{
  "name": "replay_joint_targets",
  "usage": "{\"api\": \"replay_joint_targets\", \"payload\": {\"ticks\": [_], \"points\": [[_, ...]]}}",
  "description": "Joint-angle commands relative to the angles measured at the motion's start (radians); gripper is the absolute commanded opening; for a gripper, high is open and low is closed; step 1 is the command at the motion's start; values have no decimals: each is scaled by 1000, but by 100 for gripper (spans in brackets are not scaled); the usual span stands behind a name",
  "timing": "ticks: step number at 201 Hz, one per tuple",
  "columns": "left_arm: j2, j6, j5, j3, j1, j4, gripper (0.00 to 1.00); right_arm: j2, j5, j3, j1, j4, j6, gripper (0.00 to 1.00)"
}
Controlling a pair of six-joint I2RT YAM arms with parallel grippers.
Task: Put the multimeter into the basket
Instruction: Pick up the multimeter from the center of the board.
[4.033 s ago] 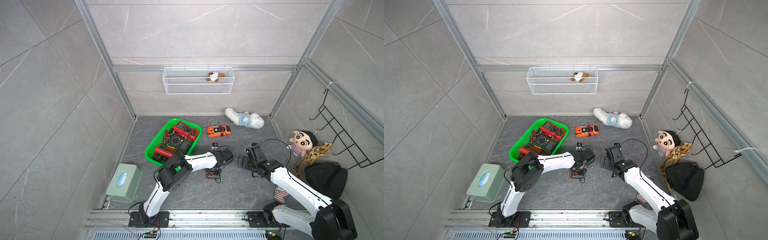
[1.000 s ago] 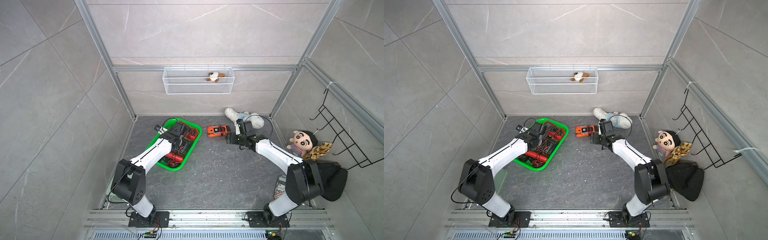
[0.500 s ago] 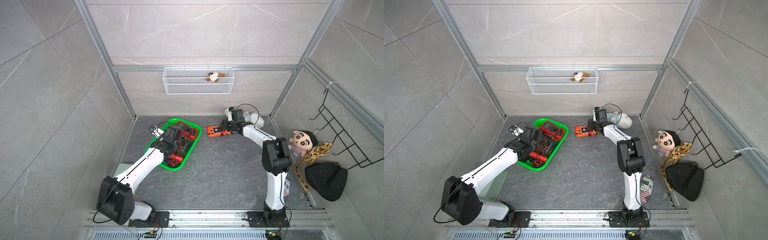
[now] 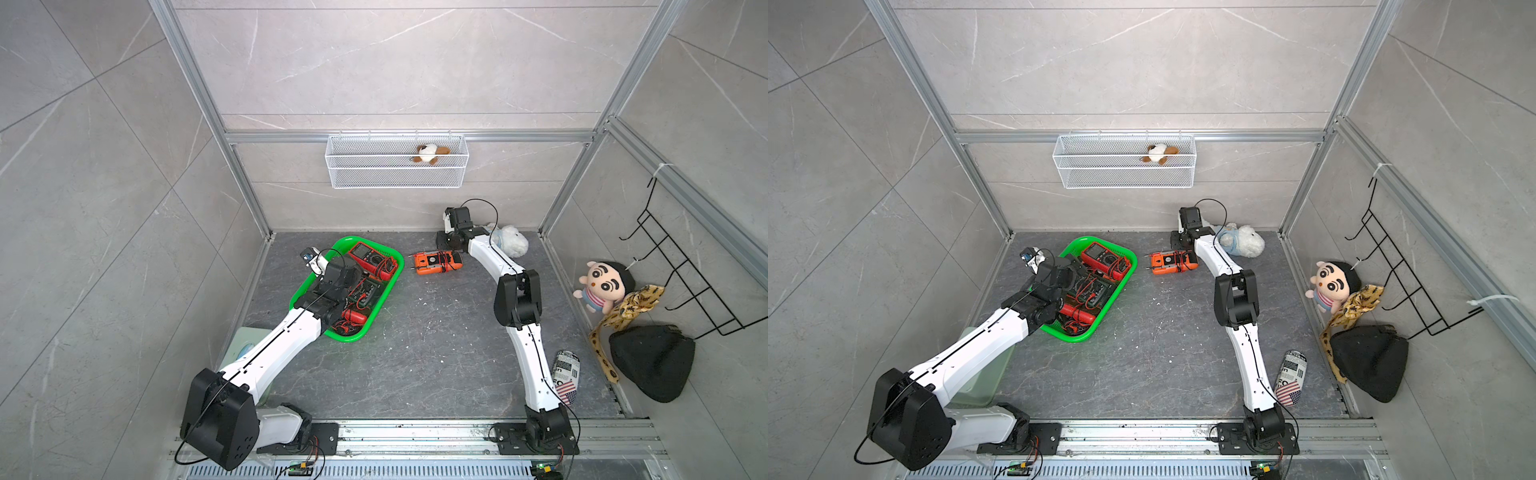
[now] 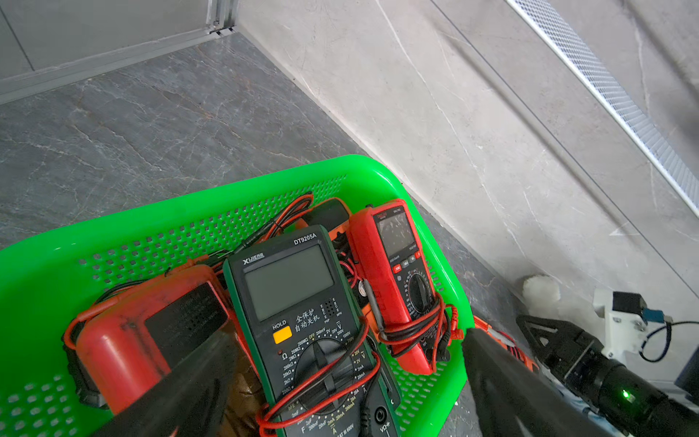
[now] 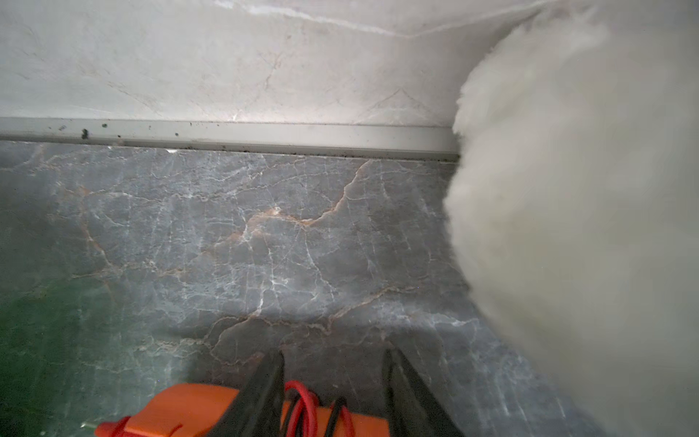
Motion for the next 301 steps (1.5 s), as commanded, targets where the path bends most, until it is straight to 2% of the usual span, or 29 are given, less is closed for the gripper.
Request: {"api": "replay_joint_targets", "payload": {"ticks": [1, 23, 63, 126, 155, 190, 211, 214, 217, 247, 301], "points": [[-27, 53, 21, 1, 3, 47, 98, 18, 23, 20, 8, -166, -17, 45], [-27, 55, 24, 2, 4, 43, 98, -65, 28, -98, 14, -142, -17, 45], [-33, 55, 26, -3, 3, 41, 98, -260, -7, -410, 18, -24, 11, 45], [-12, 37, 70, -10, -1, 29, 98, -554, -119, -927, 38, 197, 83, 46], [-6, 30, 75, -17, -3, 24, 98, -659, -140, -1073, 69, 224, 101, 51], [-15, 24, 58, -25, -3, 24, 98, -725, 13, -1064, 110, 98, 140, 69], [-22, 24, 37, -35, -3, 25, 98, -746, 68, -1055, 141, 69, 231, 87], [-23, 24, 33, -37, -3, 24, 98, -751, 69, -1056, 146, 75, 243, 96], [-23, 23, 30, -38, -3, 24, 98, -753, 71, -1058, 153, 81, 258, 99], [-25, 32, 15, -40, -3, 19, 98, -731, 109, -1009, 192, 108, 314, 100], [-35, 45, 6, -37, -3, -1, 98, -580, 39, -787, 174, 58, 99, 100]]}}
